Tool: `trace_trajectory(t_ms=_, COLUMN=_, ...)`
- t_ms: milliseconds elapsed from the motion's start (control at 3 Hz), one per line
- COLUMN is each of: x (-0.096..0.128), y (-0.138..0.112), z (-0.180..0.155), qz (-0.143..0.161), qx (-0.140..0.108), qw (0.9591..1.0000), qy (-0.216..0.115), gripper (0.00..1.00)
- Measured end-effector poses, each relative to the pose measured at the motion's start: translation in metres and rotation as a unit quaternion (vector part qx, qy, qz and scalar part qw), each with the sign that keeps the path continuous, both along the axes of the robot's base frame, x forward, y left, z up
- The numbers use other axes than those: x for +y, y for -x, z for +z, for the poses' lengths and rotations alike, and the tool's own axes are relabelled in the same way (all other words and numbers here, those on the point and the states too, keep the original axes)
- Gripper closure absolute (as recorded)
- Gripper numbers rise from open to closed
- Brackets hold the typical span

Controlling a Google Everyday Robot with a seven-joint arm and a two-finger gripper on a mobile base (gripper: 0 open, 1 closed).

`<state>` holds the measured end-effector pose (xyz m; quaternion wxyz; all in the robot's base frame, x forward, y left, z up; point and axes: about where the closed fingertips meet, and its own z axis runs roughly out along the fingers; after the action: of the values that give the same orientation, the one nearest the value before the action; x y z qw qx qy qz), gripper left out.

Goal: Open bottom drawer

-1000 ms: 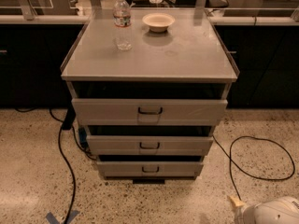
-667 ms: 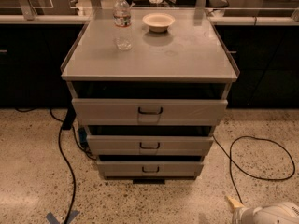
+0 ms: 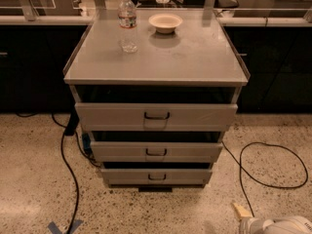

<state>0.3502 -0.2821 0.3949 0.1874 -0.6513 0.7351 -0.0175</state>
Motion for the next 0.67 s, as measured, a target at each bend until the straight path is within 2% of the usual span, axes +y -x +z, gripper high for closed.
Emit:
trace_trajectory(t_ms=333, x=-0.001, y=0.000, z=-0.007, qz=0.013, qx=-0.017, qw=0.9998, qy=-0.002, gripper=0.00)
trace_trajectory(t_ms=667, x=-0.002, y=-0.007, z=-0.025, qz=0.004, qx=-0.026, qw=0.9995, qy=-0.015, gripper=0.00)
